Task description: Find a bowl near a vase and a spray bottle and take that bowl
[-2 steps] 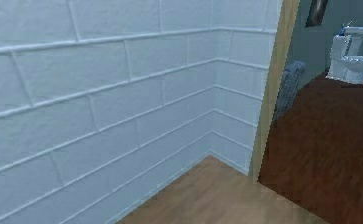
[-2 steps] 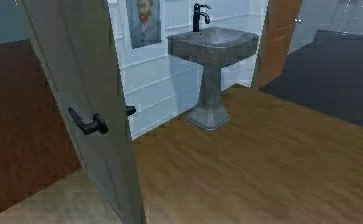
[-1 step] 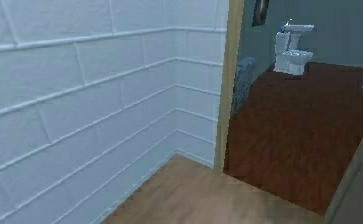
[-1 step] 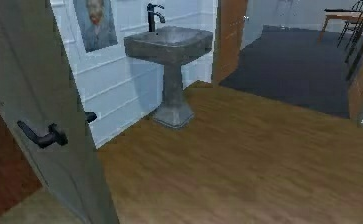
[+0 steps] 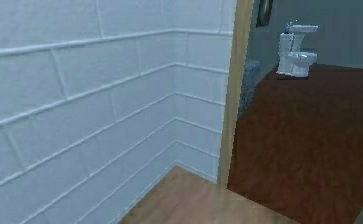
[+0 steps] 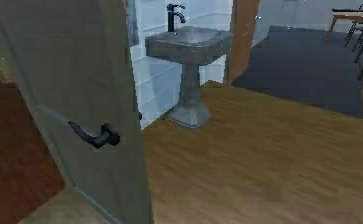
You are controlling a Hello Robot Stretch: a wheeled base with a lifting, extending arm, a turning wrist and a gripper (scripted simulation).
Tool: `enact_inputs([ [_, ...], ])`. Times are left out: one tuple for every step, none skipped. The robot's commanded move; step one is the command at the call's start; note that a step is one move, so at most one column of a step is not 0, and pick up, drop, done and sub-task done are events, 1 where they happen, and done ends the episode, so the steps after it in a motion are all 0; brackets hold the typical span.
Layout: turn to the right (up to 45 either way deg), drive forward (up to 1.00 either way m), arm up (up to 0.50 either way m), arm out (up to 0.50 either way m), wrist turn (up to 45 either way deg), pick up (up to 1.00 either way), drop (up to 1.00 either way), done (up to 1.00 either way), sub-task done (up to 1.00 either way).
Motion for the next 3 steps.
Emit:
enact_inputs([
  [33.0,0.00,0.00,0.00,0.0,0.00,0.00,0.00,0.00],
  [0.0,0.80,0.00,0.00,0.0,0.00,0.00,0.00,0.00],
  [9.0,0.00,0.00,0.00,0.0,0.00,0.00,0.00,0.00],
])
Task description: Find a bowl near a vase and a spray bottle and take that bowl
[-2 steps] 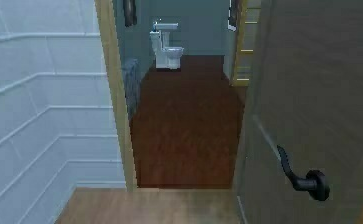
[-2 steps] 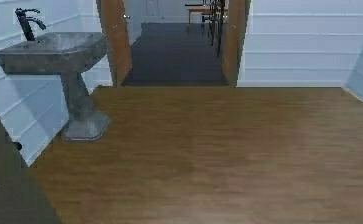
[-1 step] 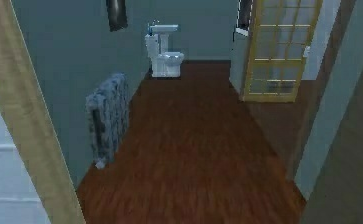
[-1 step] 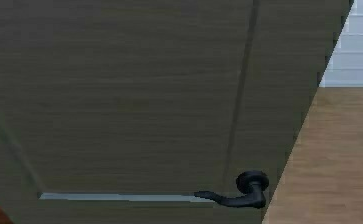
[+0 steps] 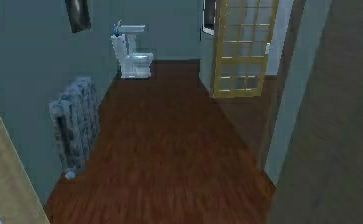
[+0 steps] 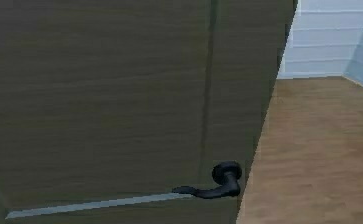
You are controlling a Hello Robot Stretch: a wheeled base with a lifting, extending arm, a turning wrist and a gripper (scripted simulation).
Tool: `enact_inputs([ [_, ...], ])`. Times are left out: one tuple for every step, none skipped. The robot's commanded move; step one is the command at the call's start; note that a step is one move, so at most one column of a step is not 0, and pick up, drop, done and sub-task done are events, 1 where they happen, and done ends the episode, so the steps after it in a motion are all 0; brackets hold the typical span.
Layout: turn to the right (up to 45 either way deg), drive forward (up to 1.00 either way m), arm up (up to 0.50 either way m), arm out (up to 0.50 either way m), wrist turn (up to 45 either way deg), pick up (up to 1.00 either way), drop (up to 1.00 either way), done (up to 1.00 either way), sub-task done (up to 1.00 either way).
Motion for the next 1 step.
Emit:
enact_inputs([
  [0.0,1.00,0.00,0.00,0.0,0.00,0.00,0.00,0.00],
])
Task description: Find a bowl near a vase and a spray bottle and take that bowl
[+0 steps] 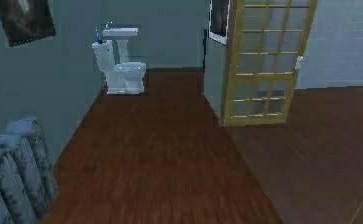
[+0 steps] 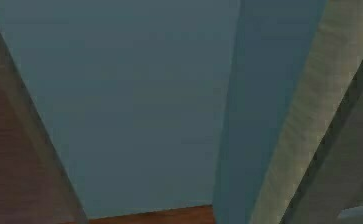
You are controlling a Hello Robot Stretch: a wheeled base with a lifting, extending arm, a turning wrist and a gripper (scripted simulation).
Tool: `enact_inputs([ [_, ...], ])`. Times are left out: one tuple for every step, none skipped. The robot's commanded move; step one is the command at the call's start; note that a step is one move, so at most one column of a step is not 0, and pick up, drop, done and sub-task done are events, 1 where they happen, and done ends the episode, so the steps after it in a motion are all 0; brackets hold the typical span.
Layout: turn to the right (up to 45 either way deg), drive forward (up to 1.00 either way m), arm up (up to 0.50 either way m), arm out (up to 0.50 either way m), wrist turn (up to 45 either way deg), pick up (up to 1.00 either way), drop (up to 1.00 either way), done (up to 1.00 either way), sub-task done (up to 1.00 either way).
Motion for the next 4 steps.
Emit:
enact_inputs([
  [0.0,1.00,0.00,0.00,0.0,0.00,0.00,0.00,0.00],
  [0.0,1.00,0.00,0.00,0.0,0.00,0.00,0.00,0.00],
  [0.0,1.00,0.00,0.00,0.0,0.00,0.00,0.00,0.00],
  [6.0,0.00,0.00,0.00,0.0,0.00,0.00,0.00,0.00],
])
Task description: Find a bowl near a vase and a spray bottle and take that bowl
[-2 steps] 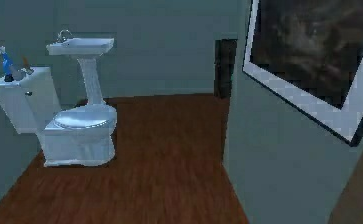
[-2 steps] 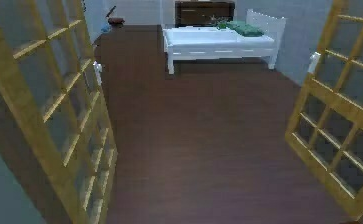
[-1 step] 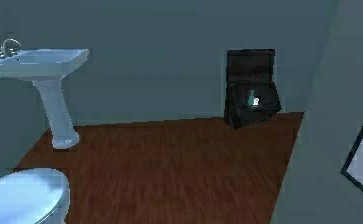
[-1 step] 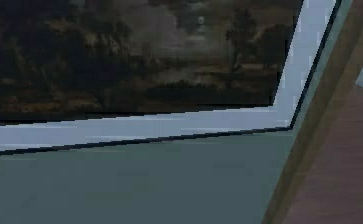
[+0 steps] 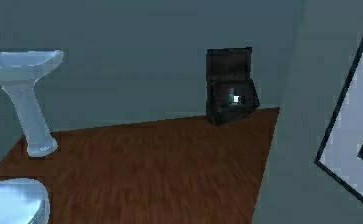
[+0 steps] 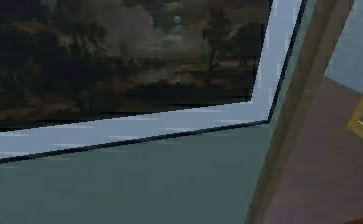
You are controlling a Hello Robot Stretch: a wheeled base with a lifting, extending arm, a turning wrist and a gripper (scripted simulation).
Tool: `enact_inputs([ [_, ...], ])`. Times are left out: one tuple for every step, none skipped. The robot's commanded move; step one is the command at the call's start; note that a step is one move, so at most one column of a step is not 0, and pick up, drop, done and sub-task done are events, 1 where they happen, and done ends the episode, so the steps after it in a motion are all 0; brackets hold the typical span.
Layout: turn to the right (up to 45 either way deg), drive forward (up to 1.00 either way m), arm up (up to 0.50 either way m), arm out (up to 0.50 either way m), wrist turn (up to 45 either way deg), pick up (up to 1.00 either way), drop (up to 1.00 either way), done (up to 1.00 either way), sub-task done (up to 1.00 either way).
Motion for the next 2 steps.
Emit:
enact_inputs([
  [0.0,0.80,0.00,0.00,0.0,0.00,0.00,0.00,0.00],
  [45.0,0.00,0.00,0.00,0.0,0.00,0.00,0.00,0.00],
])
